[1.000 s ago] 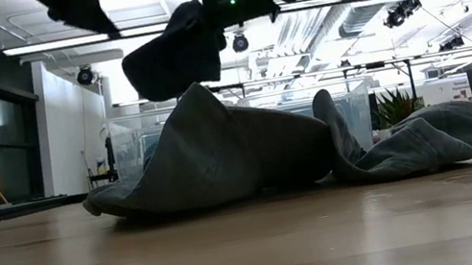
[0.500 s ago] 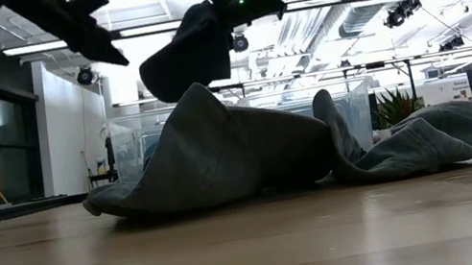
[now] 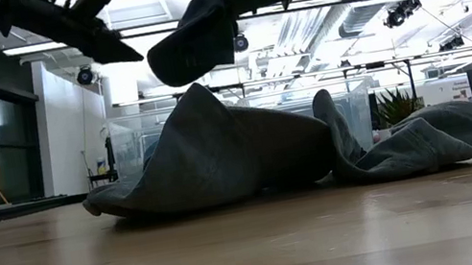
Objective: Pick and place caps into container
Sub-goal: Put the bottom dark blue cap into the left transparent container
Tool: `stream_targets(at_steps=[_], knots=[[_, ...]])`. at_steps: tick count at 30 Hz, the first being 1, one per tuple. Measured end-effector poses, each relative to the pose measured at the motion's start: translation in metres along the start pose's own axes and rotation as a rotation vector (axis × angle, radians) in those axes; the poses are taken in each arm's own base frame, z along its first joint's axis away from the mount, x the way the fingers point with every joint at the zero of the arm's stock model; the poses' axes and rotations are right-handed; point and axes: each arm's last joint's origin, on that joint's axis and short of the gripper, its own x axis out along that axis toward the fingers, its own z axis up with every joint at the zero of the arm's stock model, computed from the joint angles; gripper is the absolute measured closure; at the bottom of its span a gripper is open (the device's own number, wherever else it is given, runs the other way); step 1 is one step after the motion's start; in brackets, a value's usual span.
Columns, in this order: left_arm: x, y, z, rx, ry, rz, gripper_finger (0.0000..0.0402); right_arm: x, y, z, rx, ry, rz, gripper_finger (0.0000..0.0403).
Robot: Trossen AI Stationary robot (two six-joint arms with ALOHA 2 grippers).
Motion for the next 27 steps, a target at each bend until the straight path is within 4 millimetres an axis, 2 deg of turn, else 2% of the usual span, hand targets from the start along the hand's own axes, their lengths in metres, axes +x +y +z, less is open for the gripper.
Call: stream_targets(at_steps=[12, 20, 27], knots=[[0.025, -0.01, -0.006, 0.0, 0.018, -0.028, 0.015, 0.002, 0.003, 0.003, 0.016, -0.023, 0.02, 0.0403], [0.026, -0.008, -0.001, -0.01, -0.047, -0.03, 0.015, 0.005, 0.007, 0.003, 0.01, -0.023, 0.03, 0.0403], [0.026, -0.008, 0.0, -0.019, -0.075, -0.051, 0.015, 0.013, 0.018, 0.003, -0.012, -0.023, 0.06, 0.0403]])
